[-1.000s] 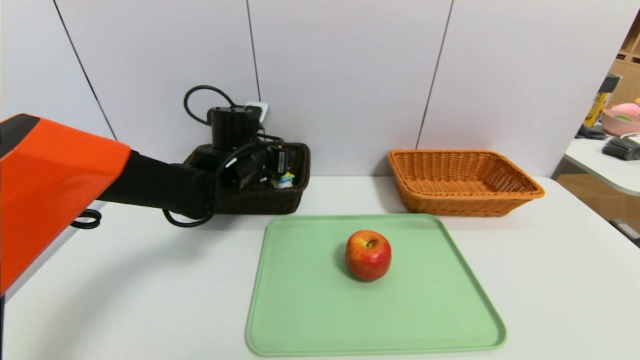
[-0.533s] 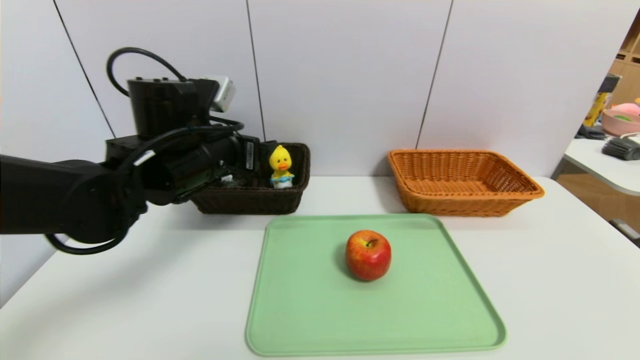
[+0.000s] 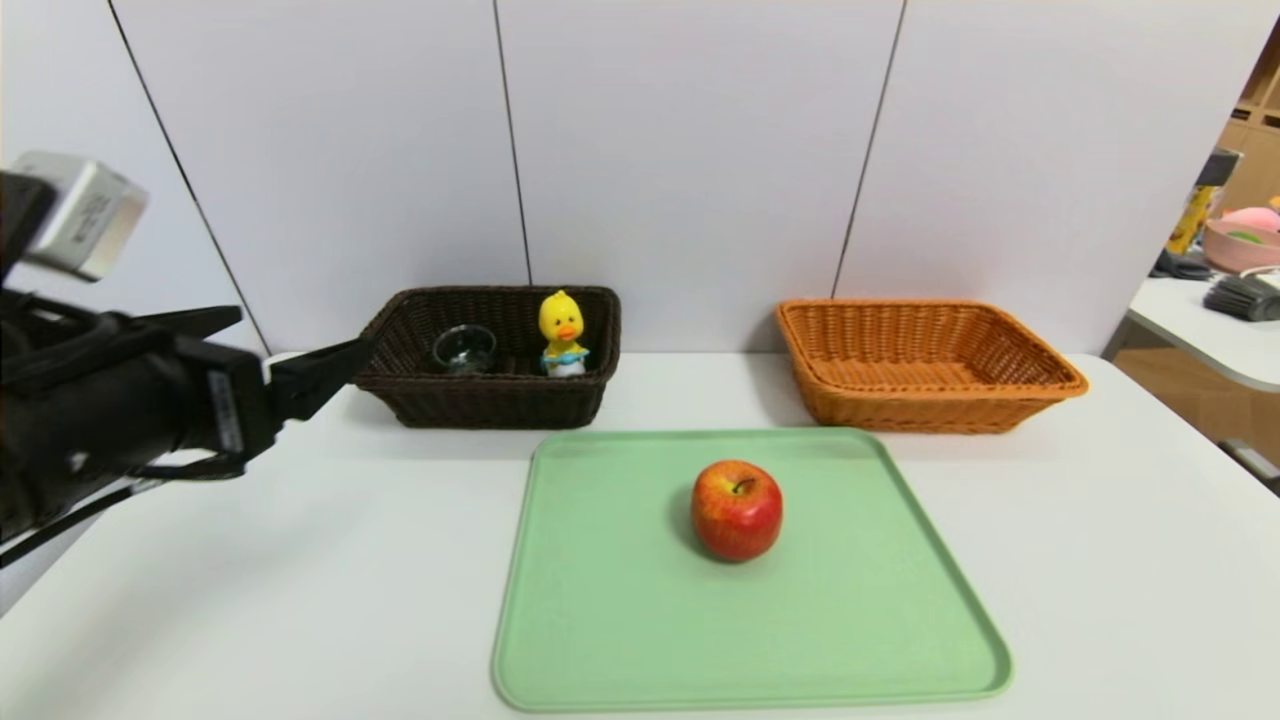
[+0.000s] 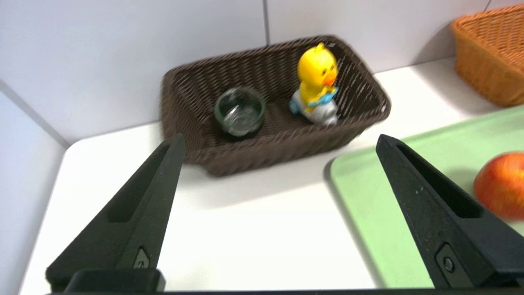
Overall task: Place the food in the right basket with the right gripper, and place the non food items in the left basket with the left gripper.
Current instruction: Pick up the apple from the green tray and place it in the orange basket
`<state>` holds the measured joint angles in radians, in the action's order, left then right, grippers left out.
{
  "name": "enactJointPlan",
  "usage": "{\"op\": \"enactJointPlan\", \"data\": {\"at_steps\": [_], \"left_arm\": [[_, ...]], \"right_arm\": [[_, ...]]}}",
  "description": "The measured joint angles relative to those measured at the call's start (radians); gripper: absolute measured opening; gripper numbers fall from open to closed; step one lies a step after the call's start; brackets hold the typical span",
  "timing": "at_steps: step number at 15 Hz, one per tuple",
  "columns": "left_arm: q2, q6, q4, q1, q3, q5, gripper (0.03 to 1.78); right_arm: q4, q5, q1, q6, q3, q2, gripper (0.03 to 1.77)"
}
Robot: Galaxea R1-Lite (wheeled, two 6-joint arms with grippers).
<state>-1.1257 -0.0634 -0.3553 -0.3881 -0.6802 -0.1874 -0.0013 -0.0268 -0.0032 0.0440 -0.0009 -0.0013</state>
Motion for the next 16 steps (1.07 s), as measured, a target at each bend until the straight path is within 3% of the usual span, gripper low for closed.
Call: {"op": "enactJointPlan", "data": {"at_steps": [6,8,11,16], "left_arm": [[0.411,-0.009,0.020,0.114,0.325,0.010,1.68],[0.497,-0.028,0.020,0.187,0.379,0.060,1.69],[0.615,-0.038,0.034,0.276,0.431,0.199,1.69],[0.832,-0.073,0.115,0.351,0.550,0.237,1.69]], "right_arm": [[0.000,0.000,0.000,0.000,0.000,0.000,1.70],[0.000,0.000,0.000,0.000,0.000,0.000,1.70],[0.000,0.000,0.000,0.000,0.000,0.000,1.70],[0.000,0.000,0.000,0.000,0.000,0.000,1.70]]}}
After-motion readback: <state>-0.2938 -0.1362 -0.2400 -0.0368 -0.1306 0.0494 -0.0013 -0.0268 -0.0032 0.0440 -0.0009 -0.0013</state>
